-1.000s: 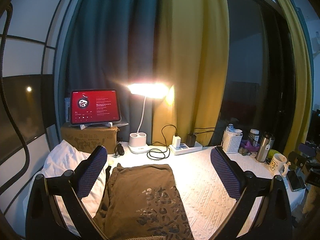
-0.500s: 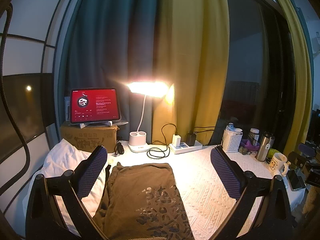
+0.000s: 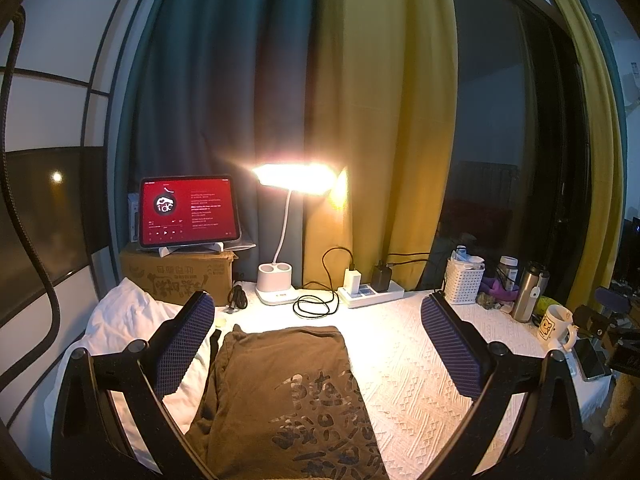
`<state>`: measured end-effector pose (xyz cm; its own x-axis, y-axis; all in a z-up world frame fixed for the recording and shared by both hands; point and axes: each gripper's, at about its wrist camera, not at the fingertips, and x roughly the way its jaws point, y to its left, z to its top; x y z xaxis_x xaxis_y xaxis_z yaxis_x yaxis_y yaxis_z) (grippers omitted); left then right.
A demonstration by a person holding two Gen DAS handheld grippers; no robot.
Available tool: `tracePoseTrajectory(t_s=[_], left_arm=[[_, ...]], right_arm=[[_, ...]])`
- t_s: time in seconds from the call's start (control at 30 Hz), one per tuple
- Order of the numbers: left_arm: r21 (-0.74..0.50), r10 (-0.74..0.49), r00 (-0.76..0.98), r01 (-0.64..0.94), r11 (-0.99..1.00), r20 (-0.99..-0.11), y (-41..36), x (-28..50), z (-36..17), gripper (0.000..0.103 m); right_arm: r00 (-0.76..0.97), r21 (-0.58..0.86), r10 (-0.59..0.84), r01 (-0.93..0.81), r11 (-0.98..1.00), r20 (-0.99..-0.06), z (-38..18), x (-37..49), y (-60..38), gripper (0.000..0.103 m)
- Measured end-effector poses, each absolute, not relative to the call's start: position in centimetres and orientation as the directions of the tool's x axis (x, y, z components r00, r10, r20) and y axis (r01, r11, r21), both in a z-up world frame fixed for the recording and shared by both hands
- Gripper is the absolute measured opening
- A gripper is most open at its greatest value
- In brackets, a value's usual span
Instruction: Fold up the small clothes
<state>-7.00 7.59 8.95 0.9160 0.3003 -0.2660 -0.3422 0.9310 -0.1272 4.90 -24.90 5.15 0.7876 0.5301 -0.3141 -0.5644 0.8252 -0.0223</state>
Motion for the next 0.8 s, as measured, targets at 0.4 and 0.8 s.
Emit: tracePoseTrajectory(t_s=[0.4,0.8], left_arm=[[-0.126,0.301,0.915,-0.343,0.931,-0.268,7.53,-6.96,8.87,0.102],[-0.120,0.297,0.915,-0.339,0.933,-0.273,7.48,-6.83,8.60,0.102]], right_arm=[[0.783,-0.025,0.533,-0.570,0.821,-0.321,4.80,4.94,-24.94,0.087],[0.778,-0.029,0.537,-0.576,0.817,-0.326,4.48,5.03,-25.00,0.087]])
